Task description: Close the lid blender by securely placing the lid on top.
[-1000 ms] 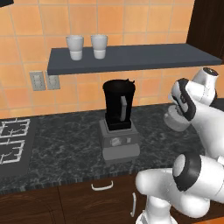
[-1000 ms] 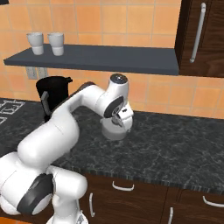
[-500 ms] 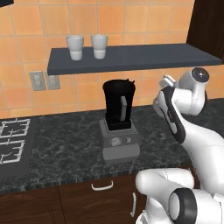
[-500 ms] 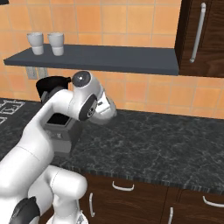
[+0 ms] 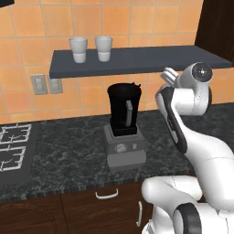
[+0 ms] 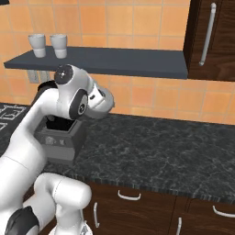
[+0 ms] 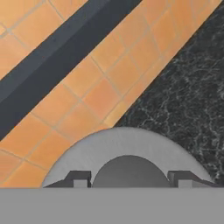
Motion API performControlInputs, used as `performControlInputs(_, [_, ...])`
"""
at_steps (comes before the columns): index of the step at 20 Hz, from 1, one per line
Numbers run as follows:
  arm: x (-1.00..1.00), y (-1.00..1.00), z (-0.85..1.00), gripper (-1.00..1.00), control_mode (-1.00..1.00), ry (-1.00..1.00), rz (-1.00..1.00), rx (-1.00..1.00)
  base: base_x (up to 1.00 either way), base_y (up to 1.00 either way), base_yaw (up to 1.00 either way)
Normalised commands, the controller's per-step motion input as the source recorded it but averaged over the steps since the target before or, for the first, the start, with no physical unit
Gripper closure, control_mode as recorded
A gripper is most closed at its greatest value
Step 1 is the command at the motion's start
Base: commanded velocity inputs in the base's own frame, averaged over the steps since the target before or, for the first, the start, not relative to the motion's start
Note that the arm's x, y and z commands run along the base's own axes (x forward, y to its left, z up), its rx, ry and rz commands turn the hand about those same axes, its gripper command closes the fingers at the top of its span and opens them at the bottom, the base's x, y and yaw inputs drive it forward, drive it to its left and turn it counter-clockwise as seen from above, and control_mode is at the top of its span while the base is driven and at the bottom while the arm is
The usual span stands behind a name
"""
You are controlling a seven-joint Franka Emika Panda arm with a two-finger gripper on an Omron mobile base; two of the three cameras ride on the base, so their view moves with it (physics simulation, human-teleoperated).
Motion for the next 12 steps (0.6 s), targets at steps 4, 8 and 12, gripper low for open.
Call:
performControlInputs(4, [-0.01,0.33,1.0,1.0,-1.0,0.06,0.08,-0.12,0.0,0.0,0.0])
performControlInputs(8, [-0.01,0.55,1.0,1.0,-1.0,0.23,0.18,-0.03,0.0,0.0,0.0])
performControlInputs(12, [-0.11,0.43,1.0,1.0,-1.0,0.27,0.23,-0.01,0.0,0.0,0.0])
